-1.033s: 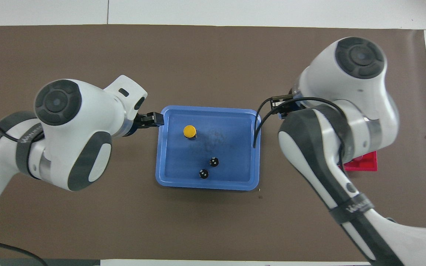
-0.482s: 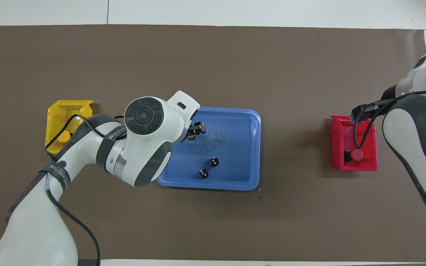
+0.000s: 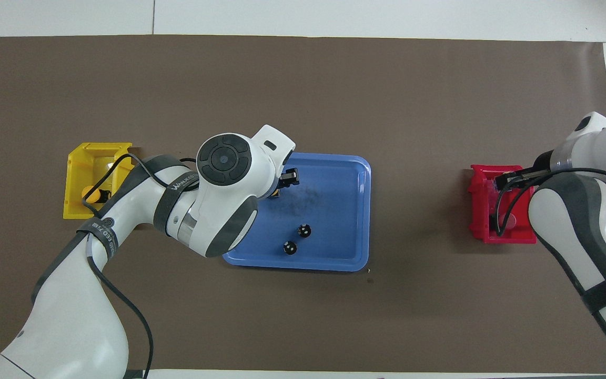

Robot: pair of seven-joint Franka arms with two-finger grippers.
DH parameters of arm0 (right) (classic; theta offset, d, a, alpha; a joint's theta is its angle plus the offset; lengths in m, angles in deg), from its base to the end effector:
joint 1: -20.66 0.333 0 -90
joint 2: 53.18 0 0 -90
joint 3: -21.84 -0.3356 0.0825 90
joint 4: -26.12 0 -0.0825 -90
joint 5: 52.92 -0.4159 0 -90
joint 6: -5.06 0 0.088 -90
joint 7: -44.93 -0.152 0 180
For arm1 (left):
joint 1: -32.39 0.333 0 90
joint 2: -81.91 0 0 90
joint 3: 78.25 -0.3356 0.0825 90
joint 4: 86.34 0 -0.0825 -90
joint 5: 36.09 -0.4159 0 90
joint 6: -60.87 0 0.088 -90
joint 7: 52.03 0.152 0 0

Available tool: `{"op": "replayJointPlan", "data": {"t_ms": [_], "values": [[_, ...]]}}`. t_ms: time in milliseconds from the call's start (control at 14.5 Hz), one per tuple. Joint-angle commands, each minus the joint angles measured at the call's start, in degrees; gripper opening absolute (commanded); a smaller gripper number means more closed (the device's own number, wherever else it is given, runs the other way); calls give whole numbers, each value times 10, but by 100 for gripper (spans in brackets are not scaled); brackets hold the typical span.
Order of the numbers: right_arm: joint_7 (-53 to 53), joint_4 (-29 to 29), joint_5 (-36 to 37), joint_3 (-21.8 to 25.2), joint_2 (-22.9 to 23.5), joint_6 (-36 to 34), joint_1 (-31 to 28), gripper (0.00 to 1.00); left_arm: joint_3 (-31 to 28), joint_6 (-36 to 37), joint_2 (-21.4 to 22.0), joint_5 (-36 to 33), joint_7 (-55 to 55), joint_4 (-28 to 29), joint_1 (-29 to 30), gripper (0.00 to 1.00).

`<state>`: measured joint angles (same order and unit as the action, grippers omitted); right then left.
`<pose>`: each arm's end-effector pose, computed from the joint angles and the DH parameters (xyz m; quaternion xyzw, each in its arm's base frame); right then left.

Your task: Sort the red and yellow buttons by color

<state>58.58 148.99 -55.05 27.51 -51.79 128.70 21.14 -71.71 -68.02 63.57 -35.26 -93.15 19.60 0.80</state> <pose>0.5651 -0.0484 0.3477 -0.9979 -0.0634 0.0029 0.0149 0.5316 -0.4143 0.3164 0.9983 0.0340 0.0167 0.0444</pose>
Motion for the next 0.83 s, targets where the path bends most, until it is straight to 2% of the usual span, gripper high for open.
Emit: {"op": "replayJointPlan", "data": {"t_ms": [0,69,138,413,482,551,757], "values": [[9,35,-1,-7,-14,31,-17,15,-10,35,-13,-25,-17,-31,-9,57],[9,40,-1,-7,-11,43,-18,15,-10,39,-12,-26,-17,-29,-9,46],[9,49,-1,-7,-10,56,-17,15,-10,41,-12,-26,-18,-28,-9,39],[9,70,-1,-7,-3,84,-17,15,-9,46,-12,-27,-22,-25,-11,37],[9,70,-1,-7,0,88,-17,15,-9,45,-12,-27,-25,-22,-13,35],[9,73,-1,-7,1,95,-17,15,-9,45,-12,-27,-25,-22,-13,26],[7,76,-1,-7,0,97,-16,17,-9,46,-12,-27,-25,-22,-13,12]]}}
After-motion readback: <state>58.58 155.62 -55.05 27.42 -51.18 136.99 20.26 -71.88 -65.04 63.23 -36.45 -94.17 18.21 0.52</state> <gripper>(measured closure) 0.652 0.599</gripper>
